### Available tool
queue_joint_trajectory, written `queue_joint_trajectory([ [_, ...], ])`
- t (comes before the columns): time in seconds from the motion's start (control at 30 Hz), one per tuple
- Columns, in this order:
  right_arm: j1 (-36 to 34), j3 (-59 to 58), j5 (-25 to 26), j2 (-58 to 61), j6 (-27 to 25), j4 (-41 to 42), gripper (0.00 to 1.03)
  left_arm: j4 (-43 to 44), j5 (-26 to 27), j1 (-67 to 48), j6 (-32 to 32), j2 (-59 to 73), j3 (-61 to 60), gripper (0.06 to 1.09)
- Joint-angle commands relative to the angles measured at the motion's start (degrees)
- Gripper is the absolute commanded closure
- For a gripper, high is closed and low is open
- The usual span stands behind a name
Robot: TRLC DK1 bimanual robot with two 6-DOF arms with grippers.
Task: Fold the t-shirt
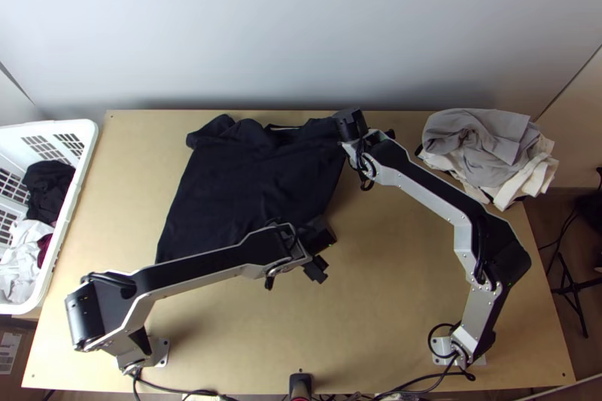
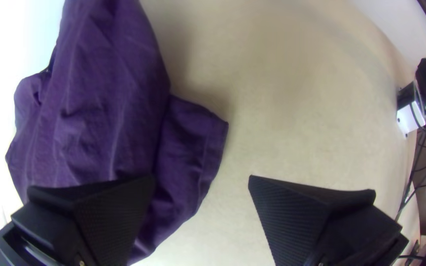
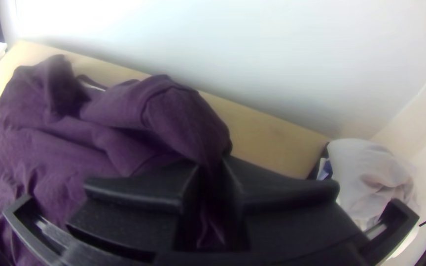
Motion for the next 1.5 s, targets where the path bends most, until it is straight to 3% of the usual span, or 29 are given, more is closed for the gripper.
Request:
queue_joint_trajectory([
  [0.0, -0.12, 0.13, 0.01, -0.31, 0.01, -0.06, 1.0, 1.75, -0.11, -0.36, 0.64, 3.52, 0.97, 0.16],
  [0.43, -0.29, 0.13, 0.01, -0.31, 0.1, -0.06, 1.0, 1.75, -0.11, -0.97, 0.73, 8.53, 3.26, 0.18],
  [0.5, -0.38, 0.13, 0.01, -0.31, 0.1, -0.06, 1.0, 1.83, -0.11, -1.06, 1.35, 9.23, 3.34, 0.32],
  [0.6, -0.47, 0.05, 0.01, -0.48, 0.1, -0.06, 1.0, 3.5, -0.55, -1.06, 2.58, 9.93, 3.43, 0.68],
  [0.8, -0.47, 0.22, 0.01, -1.27, 0.01, -0.06, 1.0, 6.49, -1.51, -0.71, 7.59, 9.76, 3.43, 0.89],
  [0.87, -0.56, 0.22, 0.01, -1.8, 0.01, -0.15, 1.0, 6.67, -2.13, -0.71, 9.26, 9.67, 3.61, 1.06],
  [1.13, -1.52, 1.89, -0.07, -4.96, -0.07, -3.93, 1.0, 3.5, -3.8, 1.75, 9.7, 1.32, 6.42, 1.05],
  [1.3, -2.67, 4.27, -0.78, -7.87, -1.48, -7.09, 1.0, -3.7, -3.97, 6.94, 9.61, -6.5, 13.28, 1.05],
  [1.37, -3.46, 4.35, -2.18, -9.54, -3.68, -7.44, 1.0, -6.87, -4.5, 9.13, 9.7, -9.84, 16.53, 1.05],
  [1.47, -4.16, 4.0, -3.06, -11.73, -11.59, -9.46, 1.0, -9.15, -4.59, 11.95, 9.78, -15.03, 18.11, 1.05],
])
